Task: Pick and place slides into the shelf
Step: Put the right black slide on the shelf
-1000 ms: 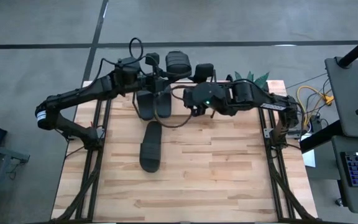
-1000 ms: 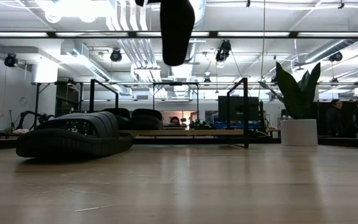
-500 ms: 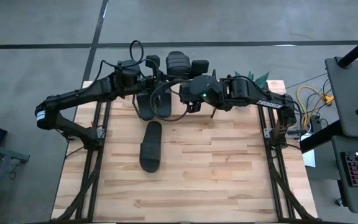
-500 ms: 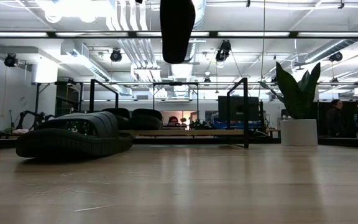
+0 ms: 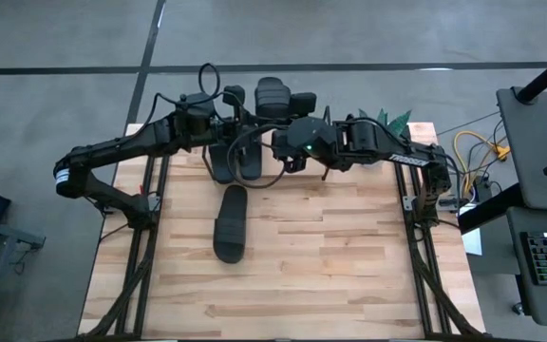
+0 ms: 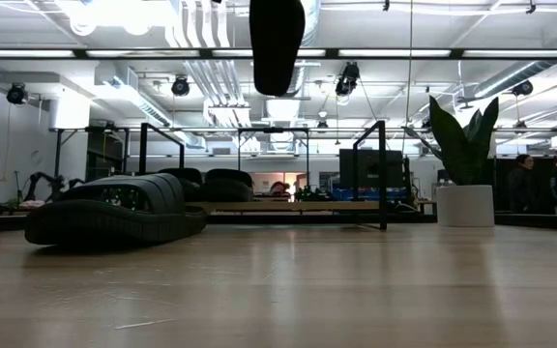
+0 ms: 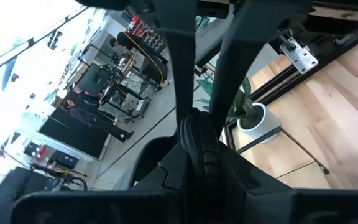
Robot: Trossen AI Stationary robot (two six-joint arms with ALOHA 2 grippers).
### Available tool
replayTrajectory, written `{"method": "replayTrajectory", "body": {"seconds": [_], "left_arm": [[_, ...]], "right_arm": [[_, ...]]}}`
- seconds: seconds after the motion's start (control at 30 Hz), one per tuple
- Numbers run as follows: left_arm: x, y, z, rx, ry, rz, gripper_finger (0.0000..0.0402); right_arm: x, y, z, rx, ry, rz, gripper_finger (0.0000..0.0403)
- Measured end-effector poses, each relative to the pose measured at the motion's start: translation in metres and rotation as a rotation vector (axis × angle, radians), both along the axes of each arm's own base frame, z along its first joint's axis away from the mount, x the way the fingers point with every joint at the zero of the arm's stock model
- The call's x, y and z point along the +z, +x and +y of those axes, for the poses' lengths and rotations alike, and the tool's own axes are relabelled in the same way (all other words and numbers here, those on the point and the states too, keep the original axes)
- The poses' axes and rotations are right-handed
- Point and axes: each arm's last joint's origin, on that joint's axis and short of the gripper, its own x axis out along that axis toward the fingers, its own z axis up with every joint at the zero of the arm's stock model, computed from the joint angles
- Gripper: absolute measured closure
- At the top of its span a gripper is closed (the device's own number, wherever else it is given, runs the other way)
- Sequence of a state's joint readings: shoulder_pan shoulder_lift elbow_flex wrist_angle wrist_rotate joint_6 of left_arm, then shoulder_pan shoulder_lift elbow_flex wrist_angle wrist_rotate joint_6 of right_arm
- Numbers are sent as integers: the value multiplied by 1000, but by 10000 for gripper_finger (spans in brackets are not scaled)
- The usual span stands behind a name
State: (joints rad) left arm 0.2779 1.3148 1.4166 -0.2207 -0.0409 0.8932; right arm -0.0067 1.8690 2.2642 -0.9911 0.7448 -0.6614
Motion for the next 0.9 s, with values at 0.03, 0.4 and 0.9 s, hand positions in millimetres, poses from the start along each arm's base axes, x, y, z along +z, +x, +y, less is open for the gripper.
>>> {"method": "replayTrajectory", "body": {"seconds": [0.03, 0.4, 0.9], "left_arm": [[0, 0, 0, 3, -15, -7, 367], [4, -7, -2, 1, -200, -71, 327], [7, -46, -13, -94, -596, -17, 262]], "right_arm": [[0, 0, 0, -6, -7, 1, 374], [0, 0, -1, -35, -26, 0, 377], [-24, -13, -7, -164, 25, 143, 379]]}}
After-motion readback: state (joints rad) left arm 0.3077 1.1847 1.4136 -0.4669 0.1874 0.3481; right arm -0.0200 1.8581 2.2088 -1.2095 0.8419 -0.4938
